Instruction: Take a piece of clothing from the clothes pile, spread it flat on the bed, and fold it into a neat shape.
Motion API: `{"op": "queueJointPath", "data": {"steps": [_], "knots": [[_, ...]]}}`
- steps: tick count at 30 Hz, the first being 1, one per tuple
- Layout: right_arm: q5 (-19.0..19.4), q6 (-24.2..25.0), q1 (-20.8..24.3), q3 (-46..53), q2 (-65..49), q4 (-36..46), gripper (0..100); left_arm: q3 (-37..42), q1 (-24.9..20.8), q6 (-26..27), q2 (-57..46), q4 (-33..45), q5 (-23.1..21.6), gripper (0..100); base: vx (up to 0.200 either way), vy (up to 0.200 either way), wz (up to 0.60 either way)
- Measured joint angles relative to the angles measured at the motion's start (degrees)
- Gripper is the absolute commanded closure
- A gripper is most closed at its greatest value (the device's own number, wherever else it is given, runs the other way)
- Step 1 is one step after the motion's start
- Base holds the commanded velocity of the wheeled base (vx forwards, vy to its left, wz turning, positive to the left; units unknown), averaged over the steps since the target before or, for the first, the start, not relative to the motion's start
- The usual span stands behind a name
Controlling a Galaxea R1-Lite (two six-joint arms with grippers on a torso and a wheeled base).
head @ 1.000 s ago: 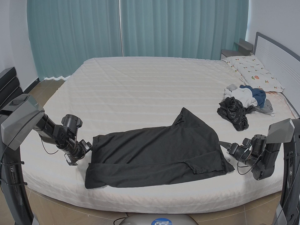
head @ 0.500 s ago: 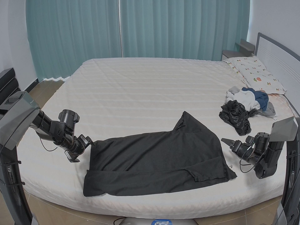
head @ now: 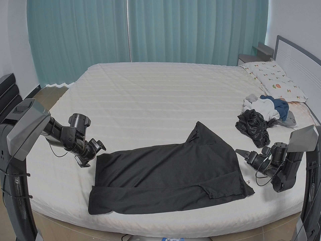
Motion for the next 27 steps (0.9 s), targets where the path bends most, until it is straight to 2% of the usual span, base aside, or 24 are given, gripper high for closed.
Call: {"op": "queueJointPath", "data": {"steps": [9, 18, 24, 25, 27], "knots": [[0.0, 0.0, 0.09, 0.59, -0.11, 0.0, 0, -3.63, 0.38, 9.94, 3.39, -0.2, -0.67, 0, 0.0, 0.0, 0.0], [0.02, 0.0, 0.26, 0.8, -0.13, 0.0, 0, -6.29, 0.57, 10.33, 6.9, -5.99, -1.65, 0, 0.0, 0.0, 0.0], [0.02, 0.0, 0.8, 0.63, -0.09, 0.0, 0, -7.63, 0.4, 10.26, 8.55, -6.24, -1.4, 0, 0.0, 0.0, 0.0], [0.02, 0.0, 0.91, 0.63, -0.09, 0.0, 0, -7.72, 0.4, 10.35, 8.78, -6.24, -1.34, 100, 0.0, 0.0, 0.0], [0.02, 0.0, 1.02, 0.61, -0.09, 0.0, 0, -7.88, 0.35, 10.54, 9.29, -6.29, -1.05, 100, 0.0, 0.0, 0.0]]}}
